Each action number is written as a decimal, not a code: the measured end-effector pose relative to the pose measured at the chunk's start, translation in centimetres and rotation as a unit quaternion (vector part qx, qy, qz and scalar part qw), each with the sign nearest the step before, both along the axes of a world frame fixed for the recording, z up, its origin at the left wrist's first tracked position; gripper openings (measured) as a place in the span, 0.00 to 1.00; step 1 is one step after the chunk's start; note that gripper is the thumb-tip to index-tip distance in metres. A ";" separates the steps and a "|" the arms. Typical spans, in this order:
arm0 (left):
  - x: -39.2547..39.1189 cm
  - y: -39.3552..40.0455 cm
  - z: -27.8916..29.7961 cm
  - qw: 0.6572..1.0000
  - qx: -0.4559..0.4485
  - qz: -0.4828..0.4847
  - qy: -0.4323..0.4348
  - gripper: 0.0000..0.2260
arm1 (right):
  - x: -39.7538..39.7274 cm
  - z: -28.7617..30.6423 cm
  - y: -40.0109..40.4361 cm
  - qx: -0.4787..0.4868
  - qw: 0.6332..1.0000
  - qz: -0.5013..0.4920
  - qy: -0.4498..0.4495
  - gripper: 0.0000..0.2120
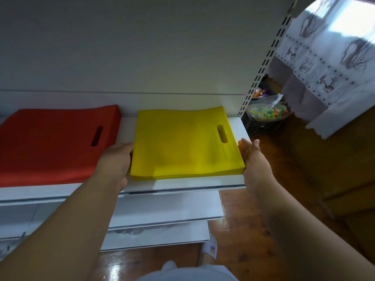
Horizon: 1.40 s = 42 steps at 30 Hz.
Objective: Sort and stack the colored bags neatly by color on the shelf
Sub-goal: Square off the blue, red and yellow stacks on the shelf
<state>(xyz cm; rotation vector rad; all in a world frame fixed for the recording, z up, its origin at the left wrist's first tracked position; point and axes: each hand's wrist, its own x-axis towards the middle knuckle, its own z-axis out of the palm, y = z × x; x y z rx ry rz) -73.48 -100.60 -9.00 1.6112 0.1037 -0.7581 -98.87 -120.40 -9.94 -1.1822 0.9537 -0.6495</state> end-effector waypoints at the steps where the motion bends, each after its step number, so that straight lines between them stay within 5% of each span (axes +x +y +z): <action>1: -0.6 0.0 0.5 1.000 -0.001 -0.007 0.008 0.11 | 0.2 0.1 -0.1 0.028 0.999 -0.018 -0.012 0.33; 3: -1.1 0.3 0.8 1.000 0.001 -0.010 0.018 0.10 | 0.7 -0.7 -0.6 0.091 0.994 -0.058 -0.020 0.28; 7: -1.9 1.0 1.0 0.995 -0.031 0.027 0.086 0.10 | 0.5 -0.5 0.4 0.001 0.999 -0.029 0.017 0.32; 11: -3.1 0.8 0.3 0.998 0.001 -0.027 0.054 0.10 | 0.2 0.4 1.3 -0.004 0.998 -0.051 0.034 0.40; 14: -3.0 0.7 0.3 0.998 0.022 -0.053 0.019 0.01 | 0.2 0.6 2.7 -0.061 0.979 -0.164 0.101 0.26; 18: -3.0 0.7 1.1 0.995 0.007 -0.083 0.047 0.04 | 0.4 1.3 6.9 -0.193 0.927 -0.285 0.149 0.10; 22: -3.2 0.4 2.1 0.992 -0.033 -0.066 0.103 0.06 | 2.7 0.7 9.9 -0.115 0.958 -0.239 0.109 0.08; 28: -3.5 0.1 2.1 0.992 -0.042 -0.052 0.111 0.07 | 1.4 1.3 9.8 -0.190 0.920 -0.280 0.198 0.11; 30: -3.5 0.0 2.1 0.991 -0.050 -0.042 0.118 0.08 | 1.0 0.8 10.3 -0.144 0.940 -0.261 0.169 0.06; 33: -3.6 -0.3 2.4 0.989 -0.070 -0.030 0.129 0.07 | 2.6 0.4 11.9 0.094 0.982 -0.146 0.074 0.05; 36: -3.8 -0.5 2.9 0.986 -0.088 -0.019 0.139 0.07 | 4.1 0.3 13.0 0.277 0.958 -0.064 -0.041 0.09; 42: -3.5 -0.6 3.1 0.983 -0.095 0.002 0.157 0.05 | 4.3 0.3 10.9 0.328 0.922 -0.098 -0.181 0.18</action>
